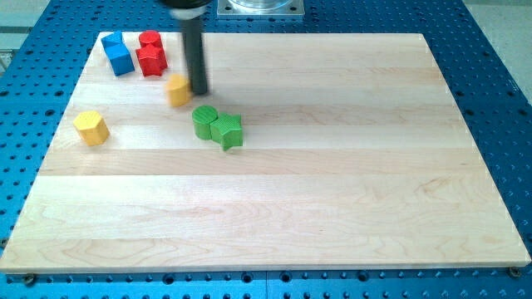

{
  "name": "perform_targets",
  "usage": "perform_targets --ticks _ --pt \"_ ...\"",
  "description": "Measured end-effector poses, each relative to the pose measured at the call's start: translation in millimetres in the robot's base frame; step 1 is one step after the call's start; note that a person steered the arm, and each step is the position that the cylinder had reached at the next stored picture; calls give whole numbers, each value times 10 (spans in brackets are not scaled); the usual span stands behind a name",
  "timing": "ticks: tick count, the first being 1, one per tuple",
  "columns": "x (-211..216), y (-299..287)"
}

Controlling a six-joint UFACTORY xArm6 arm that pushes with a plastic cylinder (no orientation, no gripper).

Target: Push the green blocks to the right of the heart

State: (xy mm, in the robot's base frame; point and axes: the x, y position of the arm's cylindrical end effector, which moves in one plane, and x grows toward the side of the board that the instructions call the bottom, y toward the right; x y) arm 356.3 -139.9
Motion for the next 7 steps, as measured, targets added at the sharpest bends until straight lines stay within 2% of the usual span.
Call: perform_targets --ticks 1,2,3,4,5,6,7 --pt "243 -585" --pt "-60 -563" --pt "241 -977" --pt "314 -329" --pt "-125 620" --pt "493 1675" --pt "1194 1467"
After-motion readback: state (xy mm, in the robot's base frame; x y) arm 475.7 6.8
